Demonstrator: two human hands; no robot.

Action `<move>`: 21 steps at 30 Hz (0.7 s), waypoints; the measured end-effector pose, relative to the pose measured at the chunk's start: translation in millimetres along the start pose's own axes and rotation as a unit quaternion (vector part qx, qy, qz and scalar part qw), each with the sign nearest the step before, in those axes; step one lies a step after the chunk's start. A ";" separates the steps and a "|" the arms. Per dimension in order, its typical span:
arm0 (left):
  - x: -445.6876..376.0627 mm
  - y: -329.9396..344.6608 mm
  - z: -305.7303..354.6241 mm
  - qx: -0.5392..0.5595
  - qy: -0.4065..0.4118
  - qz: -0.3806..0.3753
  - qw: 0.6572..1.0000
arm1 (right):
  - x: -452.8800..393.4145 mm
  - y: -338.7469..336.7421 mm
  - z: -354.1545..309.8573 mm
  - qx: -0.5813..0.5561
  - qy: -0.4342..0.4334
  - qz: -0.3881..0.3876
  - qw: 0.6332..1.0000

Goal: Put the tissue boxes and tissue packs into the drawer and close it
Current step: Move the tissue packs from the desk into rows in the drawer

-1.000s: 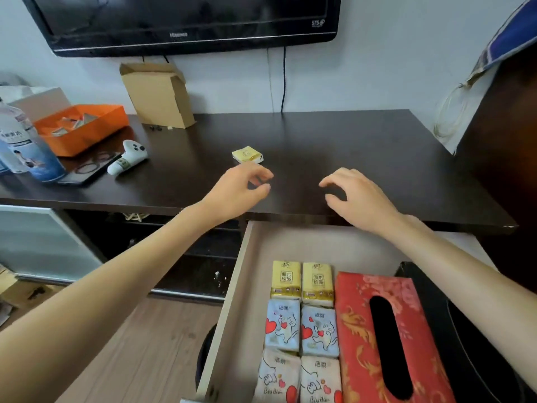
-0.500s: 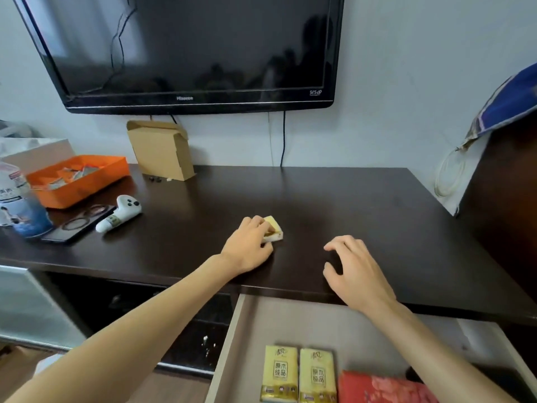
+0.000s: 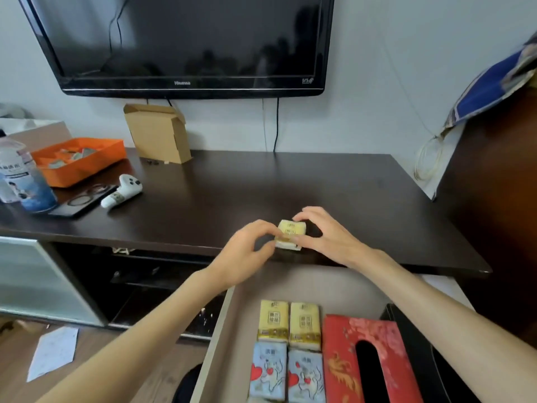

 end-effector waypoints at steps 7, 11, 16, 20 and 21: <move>92.7 -24.9 27.8 -0.031 -0.053 -0.068 0.996 | 29.0 8.8 -16.7 0.045 -0.043 0.026 0.998; 158.3 -34.9 46.0 -0.030 -0.076 -0.060 0.995 | 102.6 13.6 -27.8 0.006 -0.045 -0.017 0.999; 203.6 -30.6 54.5 -0.040 -0.080 -0.049 0.995 | 146.6 31.9 -23.9 0.122 0.036 -0.103 0.987; 219.4 -18.9 55.1 -0.069 -0.081 -0.060 0.993 | 139.8 34.9 -22.9 0.141 0.073 -0.126 0.979; 221.9 -16.9 55.8 -0.082 -0.072 -0.061 0.992 | 139.7 35.6 -23.4 0.149 0.077 -0.137 0.976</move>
Point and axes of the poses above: each hand's wrist, its own x-axis away from the middle knuckle, its own y-axis out of the palm, z = x × y, the point moved 4 cm from there along -x, towards the middle knuckle, and after that the axes turned 8 degrees about z, right-handed, at the moved point
